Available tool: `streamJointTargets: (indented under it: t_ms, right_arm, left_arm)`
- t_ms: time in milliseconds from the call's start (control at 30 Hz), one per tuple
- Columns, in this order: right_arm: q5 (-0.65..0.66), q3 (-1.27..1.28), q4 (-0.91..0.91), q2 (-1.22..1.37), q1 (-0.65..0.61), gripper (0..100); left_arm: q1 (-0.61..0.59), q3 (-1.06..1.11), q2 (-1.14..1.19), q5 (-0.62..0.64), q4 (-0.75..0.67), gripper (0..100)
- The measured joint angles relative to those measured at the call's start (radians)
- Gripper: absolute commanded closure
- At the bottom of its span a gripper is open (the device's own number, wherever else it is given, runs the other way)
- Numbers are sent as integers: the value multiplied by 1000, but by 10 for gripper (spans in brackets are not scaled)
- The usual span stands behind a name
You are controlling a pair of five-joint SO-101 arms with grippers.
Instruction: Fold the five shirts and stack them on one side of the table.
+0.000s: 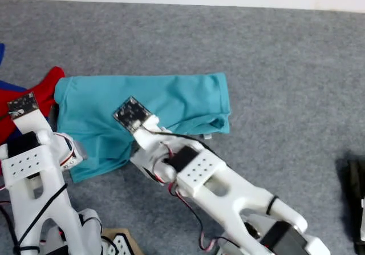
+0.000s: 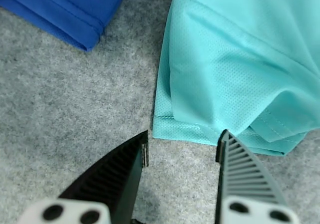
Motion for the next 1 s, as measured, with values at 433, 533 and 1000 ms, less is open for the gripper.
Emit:
streamJointTargets:
  t_ms: [433, 533, 1000]
  right_arm:
    - [-18, -184, 135, 169, 35, 851]
    - [-18, -184, 135, 169, 40, 851]
    - [-21, -184, 141, 169, 40, 926]
  left_arm:
    - [-11, 0, 227, 0, -161, 808]
    - [-11, 0, 241, 0, -170, 808]
    - [18, 14, 394, 0, -276, 886]
